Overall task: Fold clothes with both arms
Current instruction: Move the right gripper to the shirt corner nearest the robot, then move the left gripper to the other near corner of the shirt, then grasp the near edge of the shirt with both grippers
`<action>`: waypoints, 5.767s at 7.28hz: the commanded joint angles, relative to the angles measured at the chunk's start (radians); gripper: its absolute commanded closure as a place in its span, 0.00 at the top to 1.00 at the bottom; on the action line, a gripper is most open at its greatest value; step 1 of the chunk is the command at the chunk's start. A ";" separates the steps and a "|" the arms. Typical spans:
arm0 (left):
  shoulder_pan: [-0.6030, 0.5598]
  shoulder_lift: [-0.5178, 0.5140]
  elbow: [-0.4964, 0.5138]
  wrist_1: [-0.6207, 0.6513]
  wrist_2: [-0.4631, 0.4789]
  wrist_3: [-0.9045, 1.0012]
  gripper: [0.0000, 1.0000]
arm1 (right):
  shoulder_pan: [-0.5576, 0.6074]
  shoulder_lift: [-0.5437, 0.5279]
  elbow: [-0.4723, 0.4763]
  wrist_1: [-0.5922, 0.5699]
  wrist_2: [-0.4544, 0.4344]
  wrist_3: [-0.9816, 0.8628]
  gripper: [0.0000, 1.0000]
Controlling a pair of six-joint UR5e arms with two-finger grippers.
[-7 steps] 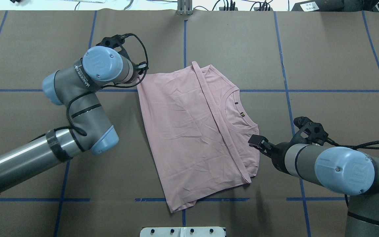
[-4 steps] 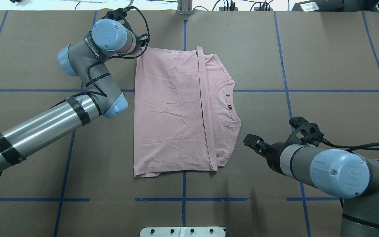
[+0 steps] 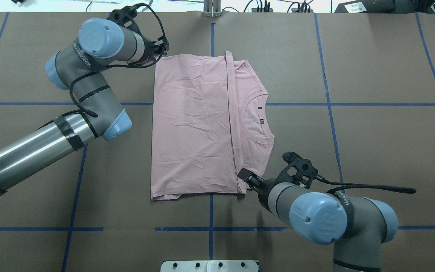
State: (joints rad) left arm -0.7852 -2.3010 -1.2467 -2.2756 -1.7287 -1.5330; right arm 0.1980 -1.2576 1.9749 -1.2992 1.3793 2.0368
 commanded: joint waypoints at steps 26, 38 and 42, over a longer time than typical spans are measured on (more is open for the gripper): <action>0.018 0.089 -0.143 0.004 -0.029 -0.116 0.54 | 0.011 0.087 -0.094 -0.068 -0.017 0.005 0.00; 0.532 0.354 -0.674 0.551 0.186 -0.507 0.69 | -0.031 0.044 0.012 -0.147 -0.017 0.005 0.00; 0.570 0.364 -0.672 0.551 0.184 -0.512 0.61 | -0.028 0.044 0.018 -0.147 -0.017 0.005 0.00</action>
State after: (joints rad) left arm -0.2324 -1.9391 -1.9203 -1.7245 -1.5456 -2.0413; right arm 0.1690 -1.2134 1.9909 -1.4465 1.3622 2.0417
